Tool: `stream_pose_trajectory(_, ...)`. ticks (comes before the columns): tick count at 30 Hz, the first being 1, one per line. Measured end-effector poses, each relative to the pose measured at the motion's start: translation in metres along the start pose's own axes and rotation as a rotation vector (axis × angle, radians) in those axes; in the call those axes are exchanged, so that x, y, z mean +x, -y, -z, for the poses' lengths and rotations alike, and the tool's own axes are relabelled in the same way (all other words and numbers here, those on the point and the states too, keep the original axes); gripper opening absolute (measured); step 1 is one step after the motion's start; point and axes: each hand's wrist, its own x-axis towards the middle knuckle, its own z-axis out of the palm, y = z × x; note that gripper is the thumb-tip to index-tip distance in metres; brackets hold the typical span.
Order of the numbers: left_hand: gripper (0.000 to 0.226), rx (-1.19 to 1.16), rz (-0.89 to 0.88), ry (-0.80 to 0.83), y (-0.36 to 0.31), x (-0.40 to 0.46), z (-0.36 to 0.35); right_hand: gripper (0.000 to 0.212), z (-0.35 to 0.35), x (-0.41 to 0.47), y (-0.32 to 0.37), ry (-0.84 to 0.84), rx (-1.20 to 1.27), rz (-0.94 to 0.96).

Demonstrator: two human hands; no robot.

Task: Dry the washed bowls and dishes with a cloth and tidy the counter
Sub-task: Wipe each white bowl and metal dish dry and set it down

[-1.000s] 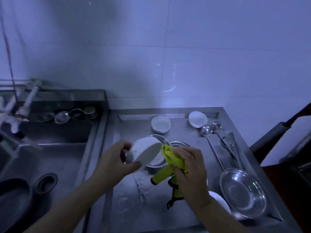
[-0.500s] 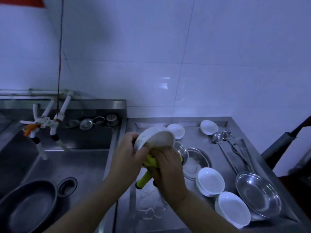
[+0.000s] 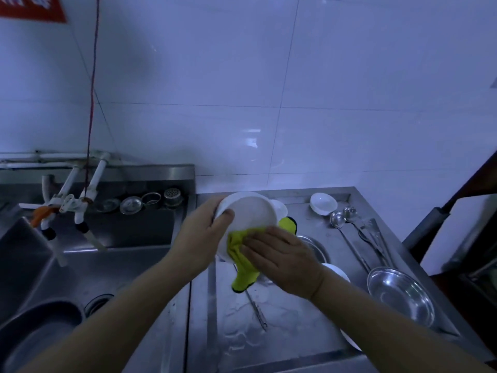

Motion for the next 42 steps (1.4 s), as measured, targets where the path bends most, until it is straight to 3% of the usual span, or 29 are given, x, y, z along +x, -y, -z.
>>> stream_pose_trajectory(3, 0.019, -0.065, 0.029, -0.100, -0.006, 0.002, -0.008, 0.024, -0.001, 0.008, 0.009, -0.081, -0.026, -0.135)
stream_pose_trajectory(8, 0.023, -0.308, 0.080, -0.258, -0.015, 0.000, -0.028, 0.048, -0.017, 0.036, 0.058, -0.239, 0.066, -0.395)
stream_pose_trajectory(12, 0.017, -0.239, 0.042, -0.128, -0.019, 0.006, -0.017, 0.047, -0.003, 0.030, 0.037, -0.206, 0.006, -0.242)
stream_pose_trajectory(15, 0.023, -0.080, 0.077, 0.111, -0.021, 0.019, 0.006, 0.027, 0.014, 0.019, 0.011, -0.112, -0.073, -0.053)
stream_pose_trajectory(17, 0.029, -0.101, 0.135, 0.192, -0.022, 0.027, 0.016, 0.021, 0.020, 0.019, 0.001, -0.072, -0.087, -0.019)
stream_pose_trajectory(21, 0.036, -0.403, 0.175, -0.009, -0.020, 0.015, -0.003, 0.021, 0.018, 0.035, 0.010, -0.135, -0.114, -0.200)
stream_pose_trajectory(24, 0.038, -0.566, 0.154, -0.138, -0.013, -0.004, -0.028, 0.032, 0.007, 0.044, 0.027, -0.221, -0.071, -0.355)
stream_pose_trajectory(28, 0.035, -0.407, 0.010, -0.134, -0.010, -0.004, -0.022, 0.031, 0.003, 0.037, 0.033, -0.242, -0.017, -0.283)
stream_pose_trajectory(33, 0.034, 0.045, -0.076, 0.246, -0.013, 0.011, 0.018, 0.022, 0.024, 0.019, -0.006, -0.020, -0.128, 0.133)
stream_pose_trajectory(35, 0.034, 0.080, -0.019, 0.314, -0.014, 0.020, 0.028, 0.022, 0.025, 0.020, -0.006, -0.010, -0.111, 0.139)
stream_pose_trajectory(39, 0.040, -0.211, 0.048, 0.021, -0.010, 0.007, 0.008, 0.023, 0.021, 0.036, 0.015, -0.066, -0.091, -0.109)
stream_pose_trajectory(42, 0.032, -0.363, 0.054, -0.150, -0.002, -0.006, -0.007, 0.025, 0.015, 0.046, 0.034, -0.100, -0.058, -0.239)
